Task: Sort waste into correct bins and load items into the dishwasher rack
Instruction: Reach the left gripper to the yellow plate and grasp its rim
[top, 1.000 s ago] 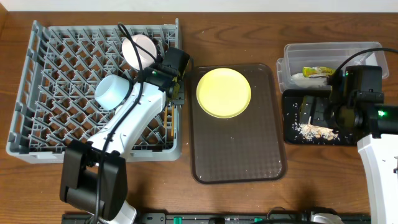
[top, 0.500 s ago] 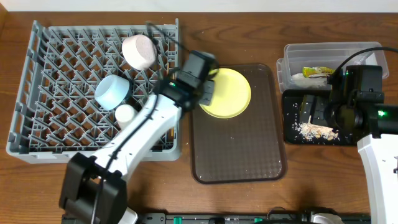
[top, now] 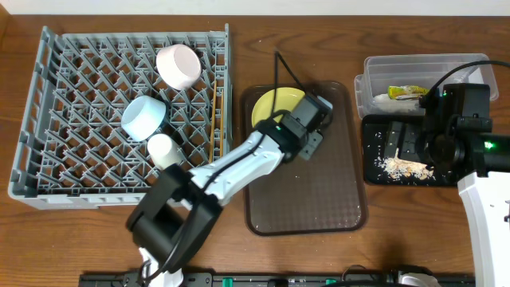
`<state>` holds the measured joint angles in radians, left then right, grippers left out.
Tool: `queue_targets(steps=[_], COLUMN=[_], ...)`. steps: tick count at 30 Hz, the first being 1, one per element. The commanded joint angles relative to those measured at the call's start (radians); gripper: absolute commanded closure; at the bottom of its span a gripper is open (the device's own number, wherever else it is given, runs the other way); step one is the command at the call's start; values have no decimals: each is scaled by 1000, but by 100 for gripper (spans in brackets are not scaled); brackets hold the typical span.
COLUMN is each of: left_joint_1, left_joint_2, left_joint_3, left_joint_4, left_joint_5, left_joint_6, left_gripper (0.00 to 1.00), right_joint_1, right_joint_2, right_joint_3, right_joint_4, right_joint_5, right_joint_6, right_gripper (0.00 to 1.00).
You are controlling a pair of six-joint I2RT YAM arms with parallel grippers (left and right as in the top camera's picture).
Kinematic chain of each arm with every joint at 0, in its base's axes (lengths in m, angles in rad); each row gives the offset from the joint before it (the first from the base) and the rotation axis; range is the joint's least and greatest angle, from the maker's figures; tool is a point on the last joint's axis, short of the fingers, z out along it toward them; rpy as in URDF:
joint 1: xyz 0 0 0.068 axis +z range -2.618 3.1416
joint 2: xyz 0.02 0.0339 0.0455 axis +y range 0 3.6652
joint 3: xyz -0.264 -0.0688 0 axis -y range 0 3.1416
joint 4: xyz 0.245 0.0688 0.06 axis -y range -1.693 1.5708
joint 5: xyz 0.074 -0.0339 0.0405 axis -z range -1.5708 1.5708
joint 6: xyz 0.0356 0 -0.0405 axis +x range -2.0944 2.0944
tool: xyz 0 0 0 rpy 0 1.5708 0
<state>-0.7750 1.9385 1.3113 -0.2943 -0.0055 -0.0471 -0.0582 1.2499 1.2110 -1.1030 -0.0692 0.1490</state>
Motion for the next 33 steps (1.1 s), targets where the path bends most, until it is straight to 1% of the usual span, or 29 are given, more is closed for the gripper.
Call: queue_targets(steps=[1,7,11,14,15,17,22,26,33], left_joint_1=[3,3,3,1,0,-5,-22,-42,-35], left_joint_2=[50,113,115,115,115,113,88,24,-199], left_joint_3=[2,2,2,2,2,2,2,4,6], left_joint_4=[2,-4,-26,-67,-80,-101,-113,-113,-129], left_joint_5=[-5,-2,-1,7,18,44,70,70,69], left_joint_6=[14,13,13,9,9,9,9,10,9], left_gripper=[46,47,69,81,87,94,94,94,94], right_joint_1=[-9,-9,-9,-9,-9,-9,-9,-9,-9], right_joint_2=[-3,-3,-3,-3,-3,-3,-3,-3,-3], right_joint_3=[11,11,11,11,11,11,11,11,11], right_joint_4=[-1,-1,-1,-1,-2,-3,-11,-16,-16], right_joint_5=[13,13,13,13,13,13,13,13,13], right_joint_6=[-8,-8,-8,-8,-8,-8,-8,-8,-8], right_gripper=[5,5,4,5,5,4,5,5,5])
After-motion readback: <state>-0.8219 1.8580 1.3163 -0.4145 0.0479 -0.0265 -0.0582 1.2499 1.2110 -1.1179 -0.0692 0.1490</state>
